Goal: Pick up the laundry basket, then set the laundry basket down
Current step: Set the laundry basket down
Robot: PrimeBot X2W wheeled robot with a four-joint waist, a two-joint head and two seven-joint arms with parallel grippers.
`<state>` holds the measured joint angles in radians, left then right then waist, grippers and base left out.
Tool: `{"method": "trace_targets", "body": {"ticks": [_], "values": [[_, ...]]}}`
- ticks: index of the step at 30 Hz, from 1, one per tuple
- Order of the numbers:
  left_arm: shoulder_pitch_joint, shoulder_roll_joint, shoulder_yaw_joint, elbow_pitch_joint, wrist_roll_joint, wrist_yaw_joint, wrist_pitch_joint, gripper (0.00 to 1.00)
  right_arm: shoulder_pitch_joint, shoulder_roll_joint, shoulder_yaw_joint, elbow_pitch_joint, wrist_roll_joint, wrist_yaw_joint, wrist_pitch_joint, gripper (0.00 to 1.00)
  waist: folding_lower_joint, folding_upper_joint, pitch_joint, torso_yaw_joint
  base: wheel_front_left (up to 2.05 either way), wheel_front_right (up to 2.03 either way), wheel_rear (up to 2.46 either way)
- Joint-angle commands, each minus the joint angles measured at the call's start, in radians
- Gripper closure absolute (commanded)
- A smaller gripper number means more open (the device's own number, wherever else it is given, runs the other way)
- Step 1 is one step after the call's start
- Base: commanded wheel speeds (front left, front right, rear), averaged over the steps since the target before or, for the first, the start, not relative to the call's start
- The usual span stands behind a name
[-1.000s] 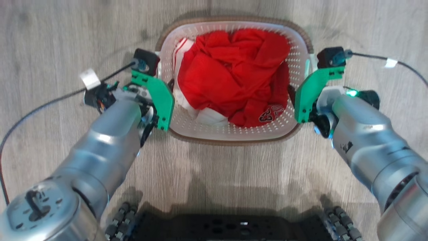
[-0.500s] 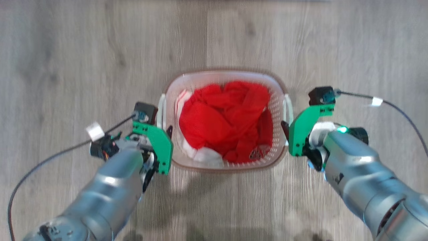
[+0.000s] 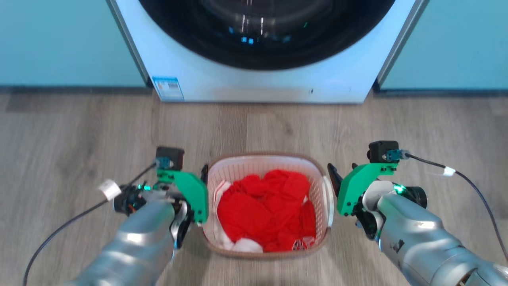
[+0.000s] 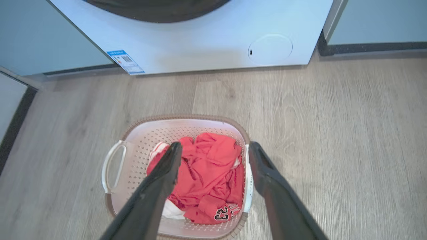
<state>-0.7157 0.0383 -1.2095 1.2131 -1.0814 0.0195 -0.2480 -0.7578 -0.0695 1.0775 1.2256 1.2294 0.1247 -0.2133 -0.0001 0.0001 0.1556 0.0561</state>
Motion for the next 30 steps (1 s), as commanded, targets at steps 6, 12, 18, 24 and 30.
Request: {"method": "trace_targets", "body": {"ticks": [6, 12, 18, 24, 30], "values": [[0.018, 0.113, 0.277, -0.281, 0.176, 0.120, -0.013, 0.00, -0.003, -0.043, -0.080, -0.090, -0.047, 0.006, -0.047, 0.00, 0.0001, -0.0001, -0.137, 0.000, 0.00, 0.00, 0.00], [0.193, 0.167, 0.579, -0.619, 0.454, 0.216, -0.014, 0.00, 0.055, -0.115, -0.393, -0.321, -0.366, 0.006, -0.048, 0.00, 0.0001, -0.0001, -0.166, -0.007, 0.00, 0.00, 0.00], [0.380, 0.123, 0.794, -0.879, 0.664, 0.213, -0.014, 0.00, 0.295, -0.071, -0.742, -0.644, -0.741, 0.006, -0.048, 0.00, 0.0001, -0.0001, -0.187, -0.003, 0.00, 0.00, 0.00], [0.517, 0.048, 0.943, -1.060, 0.794, 0.156, -0.014, 0.00, 0.508, -0.004, -0.892, -0.912, -0.915, 0.006, -0.048, 0.00, 0.0001, -0.0001, -0.194, 0.003, 0.00, 0.00, 0.00], [0.614, 0.018, 0.989, -1.115, 0.860, 0.095, -0.014, 0.00, 0.631, 0.017, -0.937, -1.088, -0.959, 0.006, -0.048, 0.00, 0.0001, -0.0001, -0.199, -0.008, 0.00, 0.00, 0.00]]}}
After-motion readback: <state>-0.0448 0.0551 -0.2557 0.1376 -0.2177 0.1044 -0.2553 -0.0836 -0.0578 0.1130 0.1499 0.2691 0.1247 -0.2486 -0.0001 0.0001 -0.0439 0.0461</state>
